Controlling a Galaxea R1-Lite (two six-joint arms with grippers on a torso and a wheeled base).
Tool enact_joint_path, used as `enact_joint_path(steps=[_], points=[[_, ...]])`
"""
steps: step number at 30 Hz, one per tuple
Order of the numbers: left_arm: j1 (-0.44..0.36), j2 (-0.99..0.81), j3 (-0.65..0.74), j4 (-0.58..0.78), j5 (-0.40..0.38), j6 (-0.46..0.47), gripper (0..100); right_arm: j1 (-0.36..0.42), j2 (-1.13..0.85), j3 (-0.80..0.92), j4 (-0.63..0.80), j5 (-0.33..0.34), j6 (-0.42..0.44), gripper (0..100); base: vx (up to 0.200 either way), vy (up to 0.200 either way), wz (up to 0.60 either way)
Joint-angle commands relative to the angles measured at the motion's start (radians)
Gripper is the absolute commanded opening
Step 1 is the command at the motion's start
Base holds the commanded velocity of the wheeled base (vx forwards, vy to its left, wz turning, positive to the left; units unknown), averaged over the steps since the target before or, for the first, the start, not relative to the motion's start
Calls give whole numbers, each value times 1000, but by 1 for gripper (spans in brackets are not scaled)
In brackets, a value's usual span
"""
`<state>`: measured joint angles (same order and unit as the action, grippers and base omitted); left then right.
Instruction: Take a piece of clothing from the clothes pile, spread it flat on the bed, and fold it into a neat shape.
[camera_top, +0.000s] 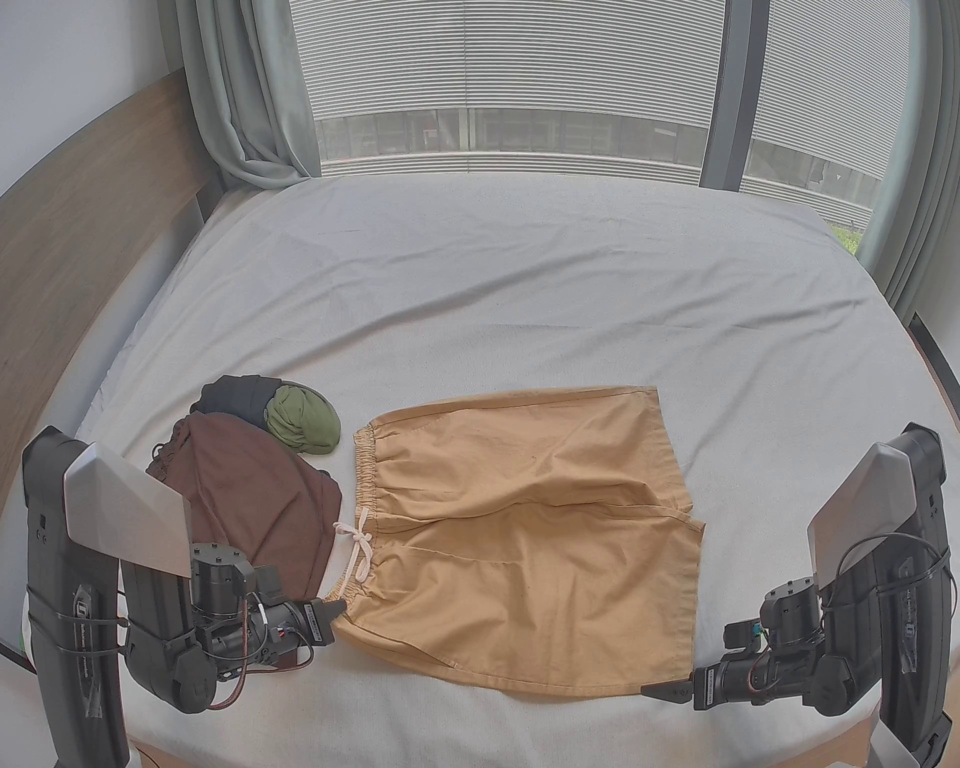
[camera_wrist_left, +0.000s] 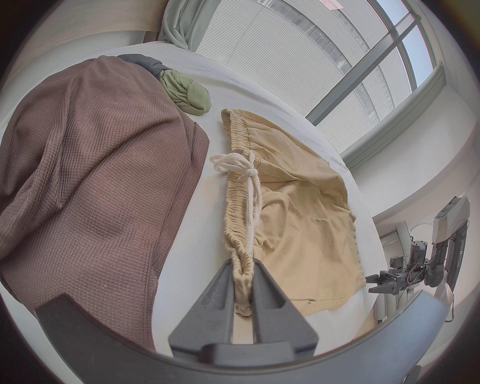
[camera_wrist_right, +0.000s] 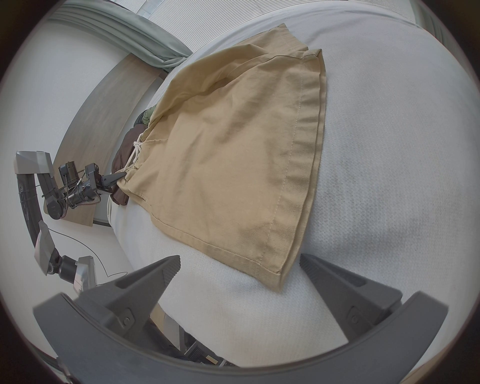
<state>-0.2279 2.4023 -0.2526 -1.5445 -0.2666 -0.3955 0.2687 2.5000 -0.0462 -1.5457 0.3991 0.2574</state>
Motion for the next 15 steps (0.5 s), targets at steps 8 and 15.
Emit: enact_joint_path(steps=[8, 15], points=[[-1, 1, -2, -2, 0, -2, 0, 0, 19, -20, -1, -3, 2, 0, 0, 0, 0], [-1, 1, -2, 0, 0, -2, 0, -2, 17, -23, 1, -29, 2, 0, 0, 0, 0]])
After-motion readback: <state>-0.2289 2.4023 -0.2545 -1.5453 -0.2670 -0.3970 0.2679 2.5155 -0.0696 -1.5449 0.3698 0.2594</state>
